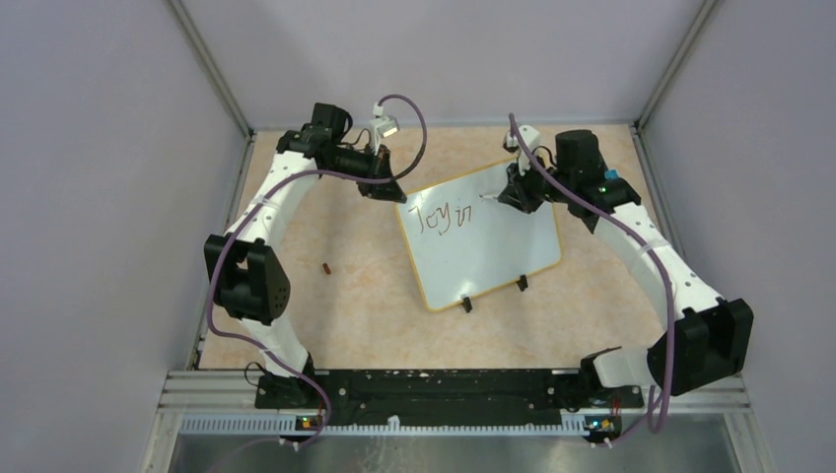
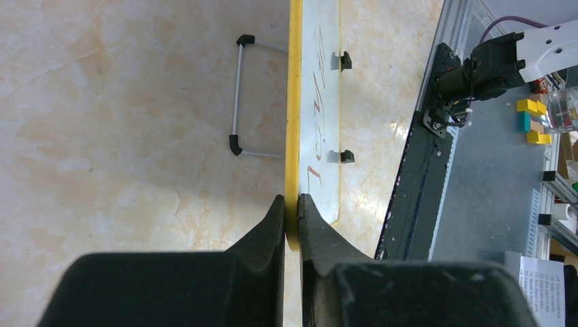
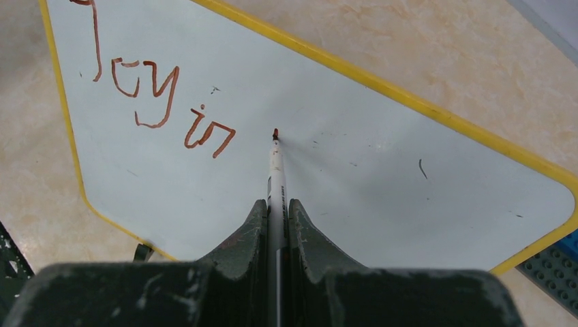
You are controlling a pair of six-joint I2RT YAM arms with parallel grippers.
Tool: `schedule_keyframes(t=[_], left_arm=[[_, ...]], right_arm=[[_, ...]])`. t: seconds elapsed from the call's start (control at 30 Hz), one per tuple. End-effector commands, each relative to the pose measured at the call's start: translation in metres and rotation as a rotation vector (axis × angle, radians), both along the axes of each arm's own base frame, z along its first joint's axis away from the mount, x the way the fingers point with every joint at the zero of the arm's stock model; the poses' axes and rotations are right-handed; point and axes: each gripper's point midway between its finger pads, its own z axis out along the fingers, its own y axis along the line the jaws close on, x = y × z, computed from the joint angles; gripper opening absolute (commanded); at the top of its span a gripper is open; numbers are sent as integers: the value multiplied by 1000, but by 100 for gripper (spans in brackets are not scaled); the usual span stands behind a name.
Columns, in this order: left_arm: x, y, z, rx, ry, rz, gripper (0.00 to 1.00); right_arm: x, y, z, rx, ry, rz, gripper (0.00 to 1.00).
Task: Write a sentence on the whiteboard
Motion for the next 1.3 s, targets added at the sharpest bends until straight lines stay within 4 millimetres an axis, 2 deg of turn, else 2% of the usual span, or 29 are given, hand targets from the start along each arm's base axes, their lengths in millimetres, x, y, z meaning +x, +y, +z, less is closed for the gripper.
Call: schedule_keyframes(t=[0.0,0.3,0.9,1.27], left_arm=[[1,-3,9,-20,-52,-16,0],[1,-3,11,-21,-54,-14,0],[1,-3,10,-18,-53,-11,0],[3,-3,9,-16,-50,-8,0]], right_arm=[[-8,0,-2,-17,-27,14,0],[-29,1,-25,-27,21,34,0],[-2,2,15,-2,-75,-24,0],[3,-13,6,-38,-64,-68,0]])
